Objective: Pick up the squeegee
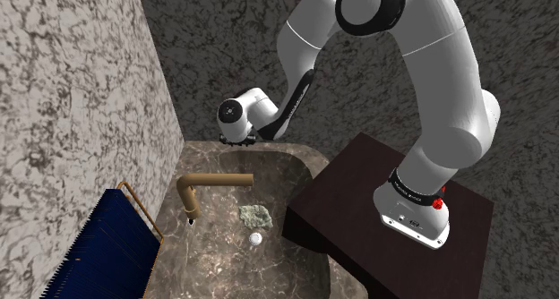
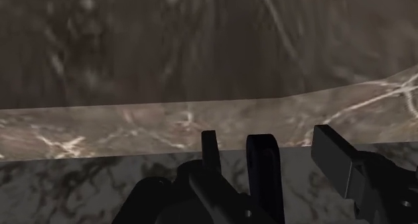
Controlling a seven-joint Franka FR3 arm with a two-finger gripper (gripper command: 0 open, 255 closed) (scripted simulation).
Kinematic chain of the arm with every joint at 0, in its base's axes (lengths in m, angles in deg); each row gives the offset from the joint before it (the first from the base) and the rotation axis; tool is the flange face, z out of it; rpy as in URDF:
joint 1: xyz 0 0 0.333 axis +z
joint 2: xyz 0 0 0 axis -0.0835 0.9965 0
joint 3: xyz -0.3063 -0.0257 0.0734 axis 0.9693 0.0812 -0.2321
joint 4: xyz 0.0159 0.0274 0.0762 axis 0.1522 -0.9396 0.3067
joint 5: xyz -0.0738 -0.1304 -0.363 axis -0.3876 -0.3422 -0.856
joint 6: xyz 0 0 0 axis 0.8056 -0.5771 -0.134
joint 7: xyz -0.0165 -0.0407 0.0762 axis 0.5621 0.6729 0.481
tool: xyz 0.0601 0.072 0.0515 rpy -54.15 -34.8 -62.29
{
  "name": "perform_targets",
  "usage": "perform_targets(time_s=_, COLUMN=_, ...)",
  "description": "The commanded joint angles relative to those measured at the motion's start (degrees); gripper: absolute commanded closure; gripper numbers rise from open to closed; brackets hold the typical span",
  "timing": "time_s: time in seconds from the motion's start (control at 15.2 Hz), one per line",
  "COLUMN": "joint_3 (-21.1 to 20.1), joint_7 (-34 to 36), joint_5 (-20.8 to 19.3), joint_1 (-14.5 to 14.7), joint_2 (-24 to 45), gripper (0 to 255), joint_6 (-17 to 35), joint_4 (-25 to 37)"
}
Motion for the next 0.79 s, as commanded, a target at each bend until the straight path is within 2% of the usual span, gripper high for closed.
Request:
perform_targets(time_s=0.0, joint_3=0.1, joint_7=0.0, joint_5=0.0, joint_1=0.0, joint_2=0.5, gripper=255, joint_6=0.1, joint_4=0.1)
perform_targets(time_s=0.4, joint_3=0.2, joint_7=0.3, joint_5=-0.3, joint_1=0.0, joint_2=0.4, gripper=255, joint_6=0.2, joint_4=-0.2)
perform_targets(time_s=0.73, joint_3=-1.2, joint_7=-2.1, joint_5=2.3, joint_1=-1.2, joint_2=-3.3, gripper=255, joint_6=-0.3, joint_4=-2.3)
